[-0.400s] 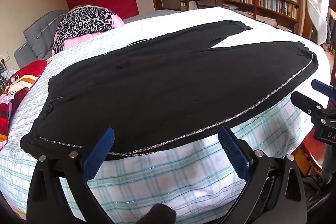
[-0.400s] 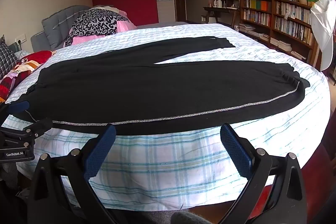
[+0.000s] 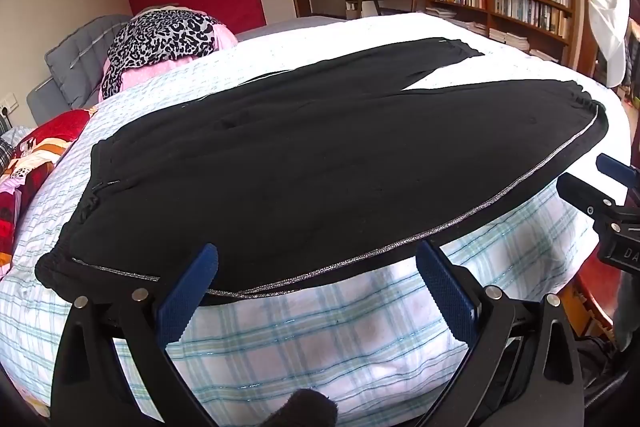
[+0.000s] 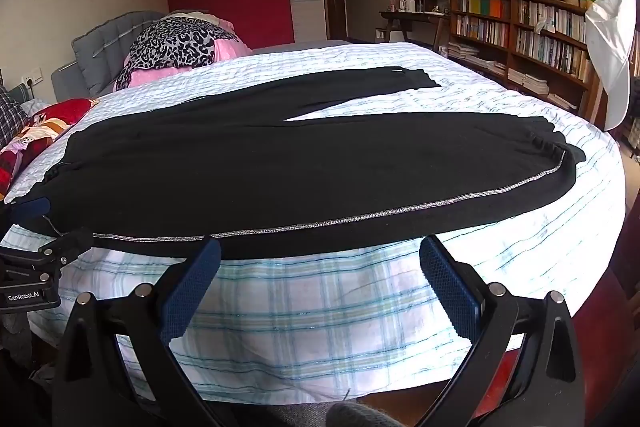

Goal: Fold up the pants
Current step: 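Move both grippers to the waistband edge of the black sweatpants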

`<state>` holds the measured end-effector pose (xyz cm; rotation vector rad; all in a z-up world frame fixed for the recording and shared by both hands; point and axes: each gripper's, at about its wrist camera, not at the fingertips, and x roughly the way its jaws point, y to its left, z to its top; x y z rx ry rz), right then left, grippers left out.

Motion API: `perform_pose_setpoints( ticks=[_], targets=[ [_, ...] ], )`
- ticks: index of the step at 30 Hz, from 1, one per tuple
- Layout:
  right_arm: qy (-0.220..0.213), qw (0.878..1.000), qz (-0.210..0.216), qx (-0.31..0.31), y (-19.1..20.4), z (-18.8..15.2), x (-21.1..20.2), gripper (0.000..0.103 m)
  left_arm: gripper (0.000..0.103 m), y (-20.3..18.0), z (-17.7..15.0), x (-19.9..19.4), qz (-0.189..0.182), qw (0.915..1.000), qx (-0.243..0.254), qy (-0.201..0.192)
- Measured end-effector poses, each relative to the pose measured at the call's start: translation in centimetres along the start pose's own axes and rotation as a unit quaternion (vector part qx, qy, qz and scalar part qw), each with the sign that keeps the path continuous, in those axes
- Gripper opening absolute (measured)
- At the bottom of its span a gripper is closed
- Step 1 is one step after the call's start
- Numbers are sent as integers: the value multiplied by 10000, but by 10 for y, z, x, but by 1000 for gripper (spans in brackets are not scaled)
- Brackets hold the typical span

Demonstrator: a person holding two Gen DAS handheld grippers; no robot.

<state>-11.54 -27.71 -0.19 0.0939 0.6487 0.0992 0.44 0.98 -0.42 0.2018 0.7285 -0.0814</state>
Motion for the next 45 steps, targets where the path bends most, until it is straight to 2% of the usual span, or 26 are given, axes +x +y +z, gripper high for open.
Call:
perform_pose_setpoints(
  ticks=[17, 26, 31, 36, 40, 45],
  targets=[
    [-1, 9999, -109, 67, 1, 13, 13, 101, 98, -1, 10, 9, 116, 9999, -112, -16],
    [127, 9998, -146, 35, 5, 27, 37, 101, 98, 5, 17, 26, 91, 9996, -238, 99],
    [258, 9992, -309, 0, 7, 36, 57, 101, 98, 8, 24, 36, 103, 9994, -320, 99],
    [559, 9978, -367, 43, 5, 37, 79, 101, 98, 14, 26, 53, 120, 9983, -485, 298],
    [570, 9972, -474, -79, 7, 35, 86, 101, 98, 18, 22, 65, 63, 9970, -588, 490],
    [633, 9966, -519, -89, 6, 34, 93, 101, 98, 20, 19, 68, 62, 9969, -587, 515]
  ],
)
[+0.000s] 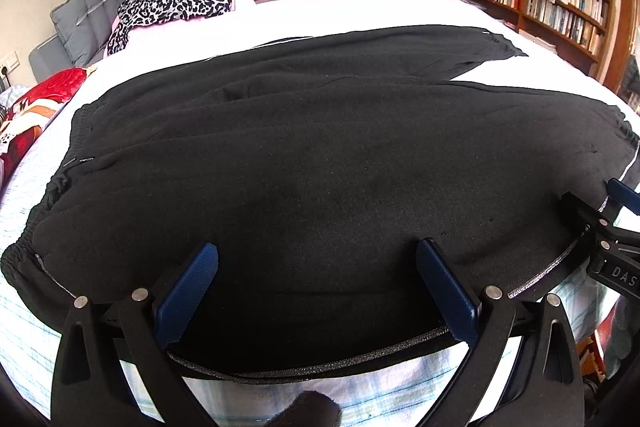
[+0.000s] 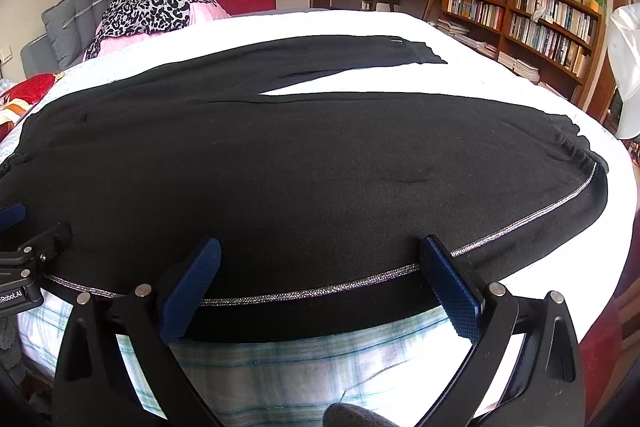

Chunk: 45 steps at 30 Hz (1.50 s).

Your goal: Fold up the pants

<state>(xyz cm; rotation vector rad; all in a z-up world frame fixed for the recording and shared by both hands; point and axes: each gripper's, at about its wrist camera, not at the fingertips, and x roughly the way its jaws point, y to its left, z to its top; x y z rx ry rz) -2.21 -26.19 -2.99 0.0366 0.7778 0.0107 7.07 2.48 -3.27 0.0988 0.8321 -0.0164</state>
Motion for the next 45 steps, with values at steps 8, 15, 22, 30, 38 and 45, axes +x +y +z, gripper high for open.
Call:
perform_pose_setpoints(
  ticks=[8, 15, 22, 30, 38, 45],
  targets=[
    [-20, 9999, 87, 104, -7, -13, -2, 101, 98, 10, -4, 5, -263, 9996, -92, 101],
    [76, 9996, 244, -99, -11, -13, -5, 101, 98, 18, -1, -5, -471, 9989, 31, 50],
    [-95, 9989, 464, 47, -22, 18, -19, 101, 98, 57, 28, -18, 27, 9990, -184, -417],
    [-231, 9976, 621, 192, -20, 60, -11, 101, 98, 133, 58, -4, 510, 9950, -815, -283],
    [-160, 9967, 768, 213, 1, 84, 9, 101, 98, 208, 89, 8, 974, 9869, -1265, -212],
    [-3, 9967, 792, 147, 14, 86, 27, 101, 98, 290, 104, 35, 1200, 9721, -2015, 78]
  ],
)
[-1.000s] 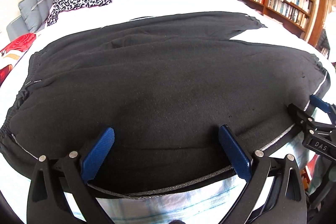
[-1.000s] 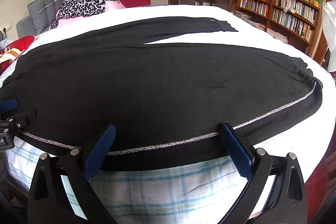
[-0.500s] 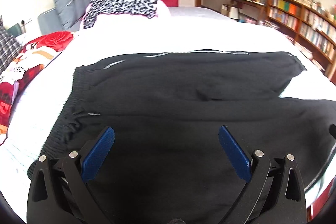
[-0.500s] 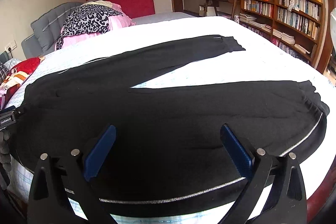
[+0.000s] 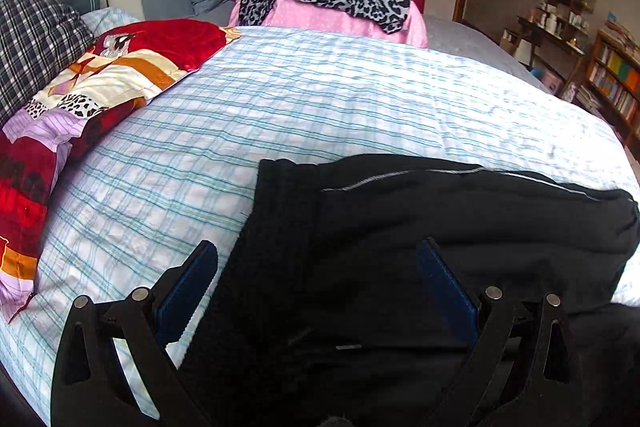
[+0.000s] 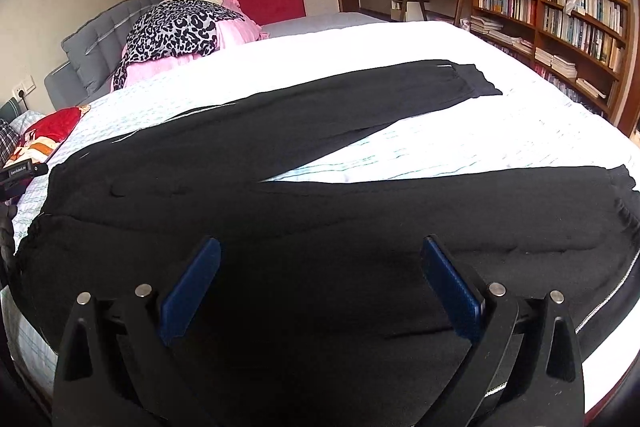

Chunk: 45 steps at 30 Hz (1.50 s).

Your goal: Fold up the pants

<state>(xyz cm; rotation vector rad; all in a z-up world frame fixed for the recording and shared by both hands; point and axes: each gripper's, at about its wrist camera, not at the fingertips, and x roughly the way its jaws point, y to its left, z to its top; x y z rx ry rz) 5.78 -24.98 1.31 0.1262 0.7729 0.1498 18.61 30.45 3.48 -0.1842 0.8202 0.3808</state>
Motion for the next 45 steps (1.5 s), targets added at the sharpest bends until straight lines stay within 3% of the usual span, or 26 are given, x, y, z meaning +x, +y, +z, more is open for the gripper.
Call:
perform_pose_setpoints(
  ticks=[5, 14, 15, 17, 18, 25, 37, 39, 41, 45],
  targets=[
    [59, 10000, -24, 47, 0, 3, 9, 101, 98, 20, 20, 34, -190, 9978, -482, 410],
    [179, 9998, -87, 51, -1, 3, 22, 101, 98, 37, 41, 80, -988, 9830, -1158, 1030],
    [191, 9998, -92, 61, -2, 3, 24, 101, 96, 40, 41, 83, -1094, 9801, -1240, 1102],
    [219, 9997, -106, 65, -2, 3, 27, 101, 77, 43, 39, 87, -1262, 9754, -1363, 1184],
    [233, 9996, -112, 61, -2, 3, 28, 101, 73, 45, 38, 87, -1345, 9732, -1409, 1219],
    [281, 9995, -127, 32, 0, 3, 34, 101, 61, 52, 41, 75, -1614, 9699, -1485, 1055],
    [320, 9993, -166, 31, 2, 5, 39, 101, 61, 38, 48, 77, -2161, 9610, -1293, 1142],
    [309, 9994, -169, 11, 3, 5, 39, 101, 51, 35, 49, 83, -2100, 9621, -1274, 1180],
    [298, 9994, -161, 6, 2, 6, 37, 101, 23, 36, 48, 92, -2045, 9608, -1343, 1305],
    [219, 9995, -231, -31, -3, 13, 33, 101, 14, 45, 41, 95, -2096, 9577, -1554, 1211]
  ],
)
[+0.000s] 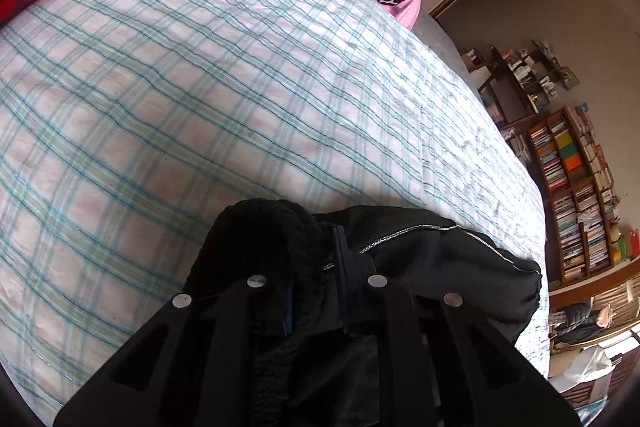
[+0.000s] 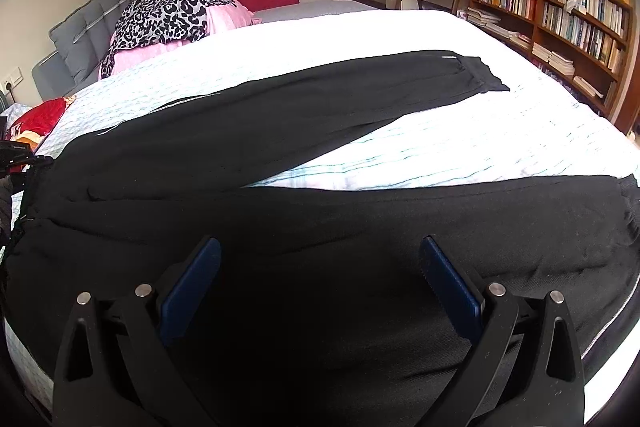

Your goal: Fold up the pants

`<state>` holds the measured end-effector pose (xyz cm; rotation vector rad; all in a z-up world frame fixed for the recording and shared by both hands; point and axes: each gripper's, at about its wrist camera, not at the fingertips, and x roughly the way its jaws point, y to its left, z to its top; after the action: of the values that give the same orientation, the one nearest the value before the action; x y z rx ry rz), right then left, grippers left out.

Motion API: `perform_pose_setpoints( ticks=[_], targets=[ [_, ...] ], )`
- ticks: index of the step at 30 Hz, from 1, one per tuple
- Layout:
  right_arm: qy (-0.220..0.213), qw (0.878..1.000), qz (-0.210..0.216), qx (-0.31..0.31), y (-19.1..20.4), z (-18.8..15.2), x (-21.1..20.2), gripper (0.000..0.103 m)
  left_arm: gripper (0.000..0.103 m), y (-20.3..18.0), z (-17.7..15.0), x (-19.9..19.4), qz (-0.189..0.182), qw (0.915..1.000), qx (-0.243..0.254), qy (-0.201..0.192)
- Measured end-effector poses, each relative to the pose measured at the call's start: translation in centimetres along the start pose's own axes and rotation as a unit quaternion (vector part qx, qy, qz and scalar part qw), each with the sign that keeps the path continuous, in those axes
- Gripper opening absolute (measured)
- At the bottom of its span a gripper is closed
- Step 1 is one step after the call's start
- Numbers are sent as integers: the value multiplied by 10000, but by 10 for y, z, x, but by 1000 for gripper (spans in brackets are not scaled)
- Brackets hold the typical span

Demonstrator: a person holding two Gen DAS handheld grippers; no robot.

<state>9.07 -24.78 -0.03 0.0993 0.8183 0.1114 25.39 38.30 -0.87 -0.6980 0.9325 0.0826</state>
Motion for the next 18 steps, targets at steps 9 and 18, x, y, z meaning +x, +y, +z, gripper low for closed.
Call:
perform_pose_setpoints(
  ticks=[9, 18],
  targets=[
    [-12, 9985, -375, 398, -61, 60, 11, 101, 14, -22, -21, -40, -377, 9959, 463, -681],
    [135, 9924, -759, 957, -130, 161, 76, 101, 13, -26, -31, -49, -548, 9925, 565, -937]
  ],
)
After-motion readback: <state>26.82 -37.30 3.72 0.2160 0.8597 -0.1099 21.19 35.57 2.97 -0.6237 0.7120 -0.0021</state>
